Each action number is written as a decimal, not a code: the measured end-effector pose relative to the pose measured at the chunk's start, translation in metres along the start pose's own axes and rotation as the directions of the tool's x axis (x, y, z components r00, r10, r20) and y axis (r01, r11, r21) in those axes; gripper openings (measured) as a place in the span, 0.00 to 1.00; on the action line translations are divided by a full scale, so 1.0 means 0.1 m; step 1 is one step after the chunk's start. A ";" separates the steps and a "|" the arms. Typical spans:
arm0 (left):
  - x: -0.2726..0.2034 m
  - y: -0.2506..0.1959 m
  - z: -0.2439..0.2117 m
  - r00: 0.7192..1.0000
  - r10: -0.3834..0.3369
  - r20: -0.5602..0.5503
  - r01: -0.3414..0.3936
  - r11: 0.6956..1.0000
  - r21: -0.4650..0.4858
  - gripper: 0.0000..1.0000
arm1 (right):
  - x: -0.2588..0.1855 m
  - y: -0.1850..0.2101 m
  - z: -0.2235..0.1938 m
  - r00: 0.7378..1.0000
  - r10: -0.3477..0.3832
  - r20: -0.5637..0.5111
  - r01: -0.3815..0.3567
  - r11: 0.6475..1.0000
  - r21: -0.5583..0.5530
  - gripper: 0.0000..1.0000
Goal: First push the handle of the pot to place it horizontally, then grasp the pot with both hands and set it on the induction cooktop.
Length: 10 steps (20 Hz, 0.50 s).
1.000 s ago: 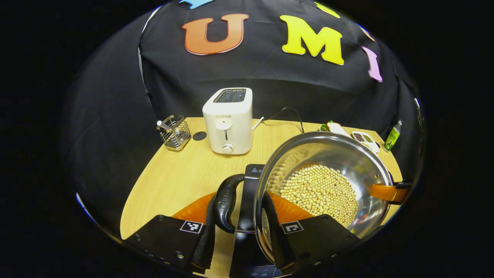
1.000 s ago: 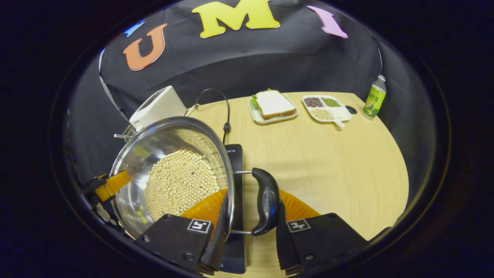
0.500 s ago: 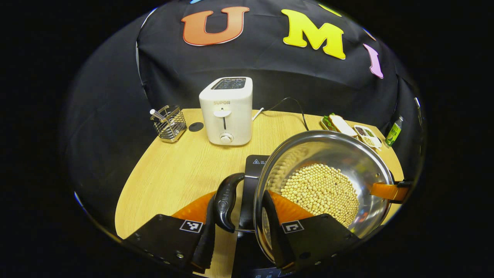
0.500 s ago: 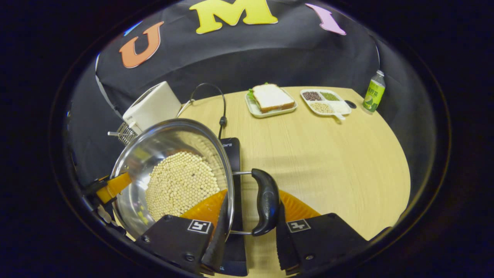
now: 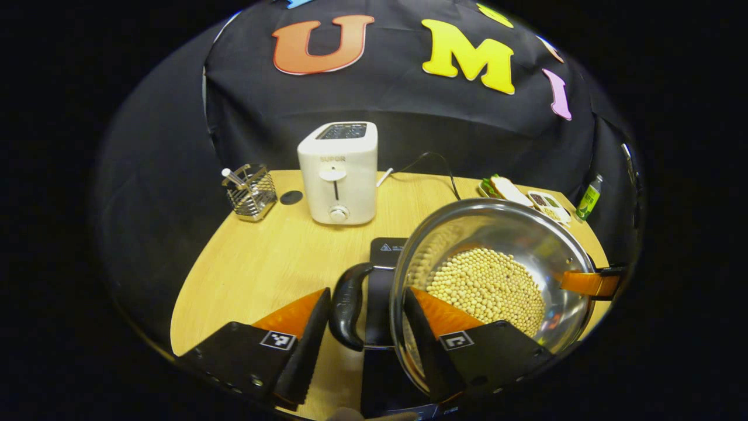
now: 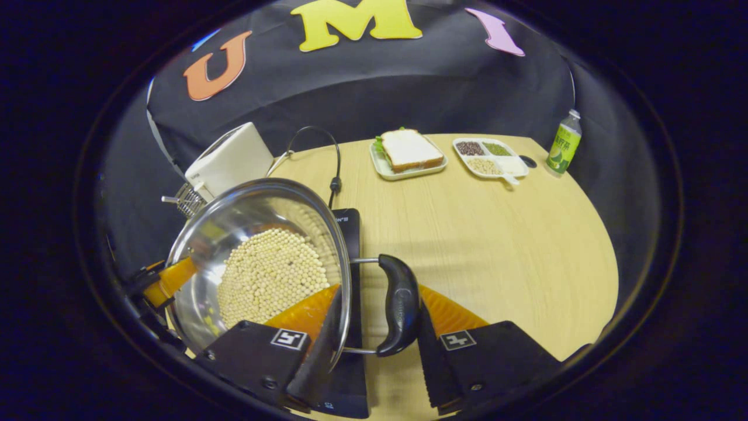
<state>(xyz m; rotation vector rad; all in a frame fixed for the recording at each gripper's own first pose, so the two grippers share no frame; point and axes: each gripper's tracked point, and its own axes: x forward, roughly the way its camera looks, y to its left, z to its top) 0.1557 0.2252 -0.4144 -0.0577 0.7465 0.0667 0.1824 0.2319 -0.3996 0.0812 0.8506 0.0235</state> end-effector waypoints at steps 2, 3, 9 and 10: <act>-0.12 0.03 0.04 0.999 0.016 0.032 -0.017 1.000 0.004 0.99 | -0.10 0.00 0.12 0.997 0.001 0.083 0.001 1.000 -0.031 0.81; -0.20 0.04 0.08 0.998 0.030 0.059 -0.031 0.999 0.017 0.98 | -0.16 -0.02 0.17 0.994 0.001 0.114 0.005 0.999 -0.052 0.82; -0.54 0.05 0.40 0.983 0.046 0.177 -0.060 0.995 0.074 0.97 | -0.53 -0.12 0.31 0.980 0.020 0.199 0.004 0.993 -0.120 0.88; -0.63 0.04 0.46 0.980 0.051 0.193 -0.065 0.996 0.066 0.97 | -0.63 -0.14 0.36 0.974 0.024 0.224 0.007 0.990 -0.137 0.90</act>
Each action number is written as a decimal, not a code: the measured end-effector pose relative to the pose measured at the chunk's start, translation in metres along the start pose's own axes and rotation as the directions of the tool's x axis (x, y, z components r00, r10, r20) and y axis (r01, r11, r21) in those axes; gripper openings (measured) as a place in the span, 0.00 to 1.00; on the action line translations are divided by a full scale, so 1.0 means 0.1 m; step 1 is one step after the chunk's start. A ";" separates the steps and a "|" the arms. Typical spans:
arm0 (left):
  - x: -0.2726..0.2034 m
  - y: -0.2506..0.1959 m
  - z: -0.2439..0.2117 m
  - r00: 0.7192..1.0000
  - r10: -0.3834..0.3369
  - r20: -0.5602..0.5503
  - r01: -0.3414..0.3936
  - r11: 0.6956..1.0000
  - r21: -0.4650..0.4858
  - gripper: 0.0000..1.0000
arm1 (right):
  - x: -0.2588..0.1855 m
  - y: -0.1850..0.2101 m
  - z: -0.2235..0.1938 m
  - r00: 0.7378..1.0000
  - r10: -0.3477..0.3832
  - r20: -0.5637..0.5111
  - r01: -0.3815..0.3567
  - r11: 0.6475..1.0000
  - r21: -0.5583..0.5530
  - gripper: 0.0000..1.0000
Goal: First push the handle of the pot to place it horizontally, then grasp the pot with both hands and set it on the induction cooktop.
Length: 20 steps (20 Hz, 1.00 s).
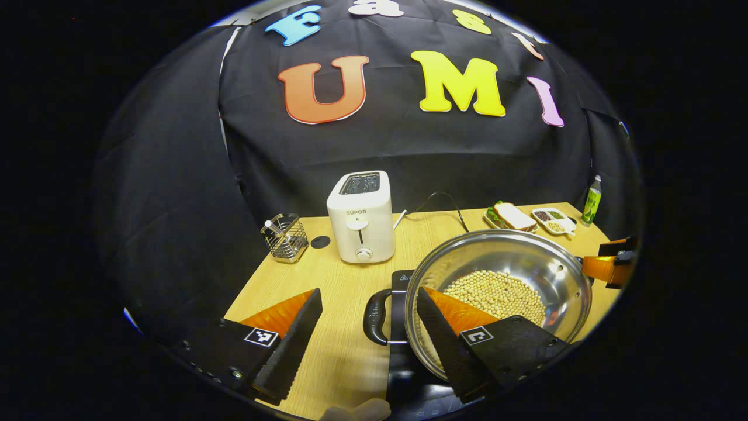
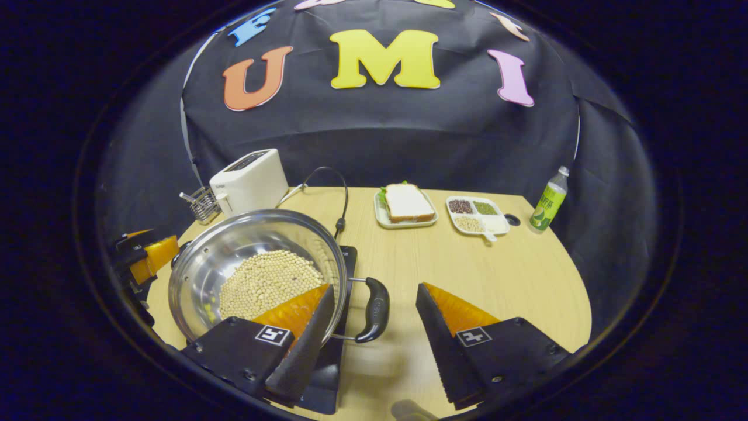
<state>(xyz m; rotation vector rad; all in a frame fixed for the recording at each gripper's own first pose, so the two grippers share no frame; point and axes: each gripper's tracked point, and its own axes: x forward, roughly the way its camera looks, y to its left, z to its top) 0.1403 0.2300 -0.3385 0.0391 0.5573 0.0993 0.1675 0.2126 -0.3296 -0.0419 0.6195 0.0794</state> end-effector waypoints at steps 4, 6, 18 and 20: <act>-0.53 -0.09 0.43 0.994 0.031 0.100 -0.034 0.999 0.022 0.97 | -0.51 -0.12 0.35 0.994 0.013 0.111 -0.004 0.997 -0.073 0.88; -0.89 -0.27 0.74 0.983 0.028 0.182 -0.037 0.998 0.046 0.97 | -0.83 -0.23 0.54 0.984 0.022 0.175 -0.007 0.996 -0.091 0.88; -2.84 -1.61 2.25 0.845 -0.104 0.524 0.121 0.993 0.002 0.96 | -2.79 -1.21 1.54 0.867 -0.031 0.498 0.068 0.996 -0.057 1.00; -3.07 -1.70 2.42 0.820 -0.088 0.565 0.105 0.994 0.002 0.96 | -3.02 -1.43 1.65 0.850 -0.041 0.525 0.066 0.997 -0.028 1.00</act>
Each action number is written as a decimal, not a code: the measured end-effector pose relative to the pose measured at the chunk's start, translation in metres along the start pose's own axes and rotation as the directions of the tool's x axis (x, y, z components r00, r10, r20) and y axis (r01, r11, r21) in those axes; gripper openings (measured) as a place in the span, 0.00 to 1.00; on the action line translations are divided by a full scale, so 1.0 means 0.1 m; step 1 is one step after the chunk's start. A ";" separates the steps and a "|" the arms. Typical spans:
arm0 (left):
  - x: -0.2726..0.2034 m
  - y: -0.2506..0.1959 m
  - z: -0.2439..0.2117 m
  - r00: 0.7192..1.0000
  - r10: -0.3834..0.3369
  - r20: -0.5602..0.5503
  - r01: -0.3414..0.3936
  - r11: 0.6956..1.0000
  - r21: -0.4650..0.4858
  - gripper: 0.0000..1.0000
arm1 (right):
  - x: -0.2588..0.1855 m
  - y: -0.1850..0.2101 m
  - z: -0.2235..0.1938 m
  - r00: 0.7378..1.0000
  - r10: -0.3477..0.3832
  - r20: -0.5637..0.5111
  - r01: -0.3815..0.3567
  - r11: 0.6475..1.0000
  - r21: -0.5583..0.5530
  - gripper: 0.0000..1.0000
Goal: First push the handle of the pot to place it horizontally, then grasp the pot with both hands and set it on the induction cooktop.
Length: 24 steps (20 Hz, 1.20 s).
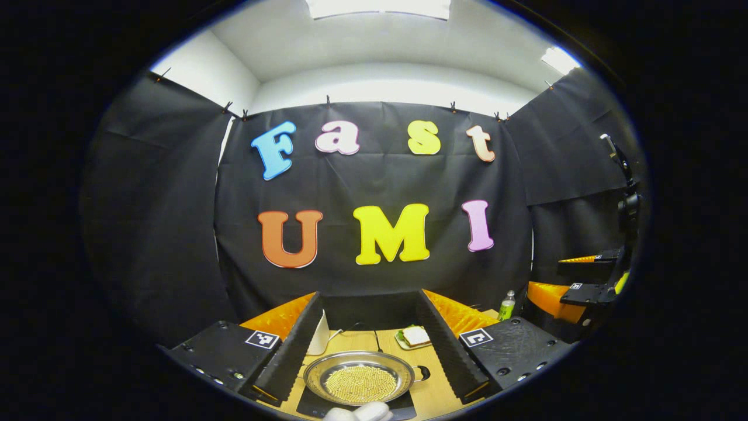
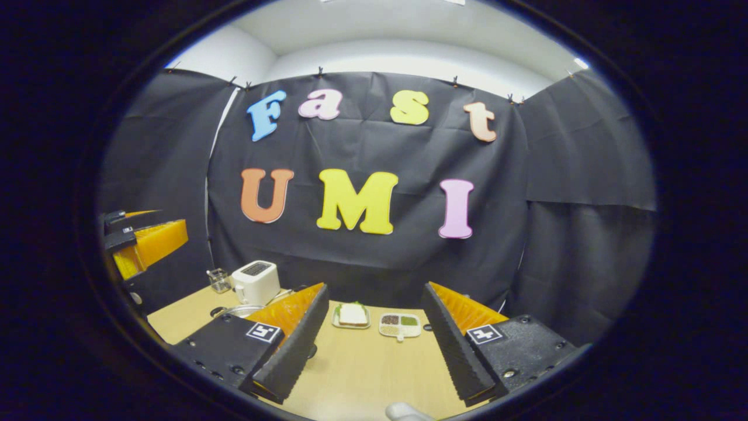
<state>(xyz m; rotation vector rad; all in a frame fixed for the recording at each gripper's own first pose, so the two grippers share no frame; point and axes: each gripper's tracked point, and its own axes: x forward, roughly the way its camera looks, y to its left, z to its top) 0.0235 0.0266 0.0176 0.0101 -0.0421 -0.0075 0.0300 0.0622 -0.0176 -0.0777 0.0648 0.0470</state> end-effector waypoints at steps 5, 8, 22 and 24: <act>-0.14 -0.38 0.12 1.000 0.014 -0.026 -0.015 0.998 -0.063 0.96 | -0.27 -0.51 0.27 0.998 -0.029 0.054 0.027 0.999 0.041 1.00; -0.14 -0.50 0.21 0.999 0.027 -0.032 -0.030 0.995 -0.091 0.96 | -0.40 -0.77 0.39 0.996 -0.045 0.071 0.041 0.998 0.050 1.00; -0.30 -0.97 0.43 0.999 0.005 -0.043 -0.008 0.997 -0.078 0.97 | -0.61 -1.27 0.48 0.997 -0.039 0.069 0.032 0.995 0.094 1.00; -0.33 -0.95 0.42 0.999 0.010 -0.048 -0.014 0.997 -0.079 0.97 | -0.61 -1.26 0.48 0.997 -0.032 0.064 0.026 0.995 0.100 1.00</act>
